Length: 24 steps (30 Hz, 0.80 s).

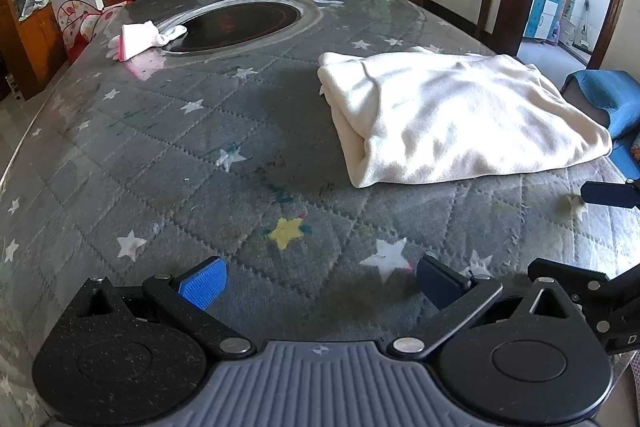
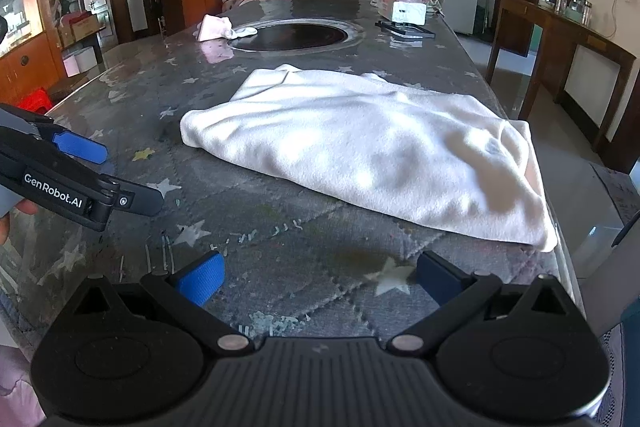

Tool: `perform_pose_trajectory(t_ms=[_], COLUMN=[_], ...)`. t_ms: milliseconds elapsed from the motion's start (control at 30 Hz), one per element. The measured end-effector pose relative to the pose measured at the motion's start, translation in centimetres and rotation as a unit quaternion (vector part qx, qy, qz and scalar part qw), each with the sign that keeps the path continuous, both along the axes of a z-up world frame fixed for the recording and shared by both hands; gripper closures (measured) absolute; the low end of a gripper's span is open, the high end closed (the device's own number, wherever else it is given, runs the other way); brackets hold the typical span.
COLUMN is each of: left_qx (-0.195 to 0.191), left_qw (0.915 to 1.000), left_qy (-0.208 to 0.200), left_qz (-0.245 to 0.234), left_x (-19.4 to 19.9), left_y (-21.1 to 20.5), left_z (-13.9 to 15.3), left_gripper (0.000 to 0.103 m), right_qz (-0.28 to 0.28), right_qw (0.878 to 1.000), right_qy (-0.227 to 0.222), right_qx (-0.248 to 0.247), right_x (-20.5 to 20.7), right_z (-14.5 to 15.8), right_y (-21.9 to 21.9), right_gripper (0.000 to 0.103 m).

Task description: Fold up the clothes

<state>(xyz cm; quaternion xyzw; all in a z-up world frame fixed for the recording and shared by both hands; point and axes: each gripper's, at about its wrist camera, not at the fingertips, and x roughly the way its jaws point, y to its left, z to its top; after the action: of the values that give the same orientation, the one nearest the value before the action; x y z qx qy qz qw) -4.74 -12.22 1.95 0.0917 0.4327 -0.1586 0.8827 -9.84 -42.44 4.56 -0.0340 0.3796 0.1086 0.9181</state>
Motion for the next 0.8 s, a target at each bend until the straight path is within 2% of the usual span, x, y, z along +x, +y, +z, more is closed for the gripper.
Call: perform_pose_trajectory(t_ms=[400,667,800], left_qx=[0.003,0.006,0.007], left_qw=[1.0,0.9999,0.9998], left_qy=[0.003,0.006,0.006], left_qz=[0.009,0.012,0.019], left_x=[-0.2,-0.6,-0.9], left_y=[-0.05,-0.06,-0.16], left_z=[0.03,0.09,0.16], left_gripper=[0.0,0.0,0.0], right_qz=[-0.009,0.015,0.008], right_qw=[1.0,1.0,1.0], right_qy=[-0.012,-0.001,0.001], right_qx=[0.003,0.002,0.009], right_x=[-0.38,-0.34,-0.43], right_z=[-0.14,0.11,0.23], right_y=[0.21,0.65,0.74], right_gripper=[0.0,0.0,0.0])
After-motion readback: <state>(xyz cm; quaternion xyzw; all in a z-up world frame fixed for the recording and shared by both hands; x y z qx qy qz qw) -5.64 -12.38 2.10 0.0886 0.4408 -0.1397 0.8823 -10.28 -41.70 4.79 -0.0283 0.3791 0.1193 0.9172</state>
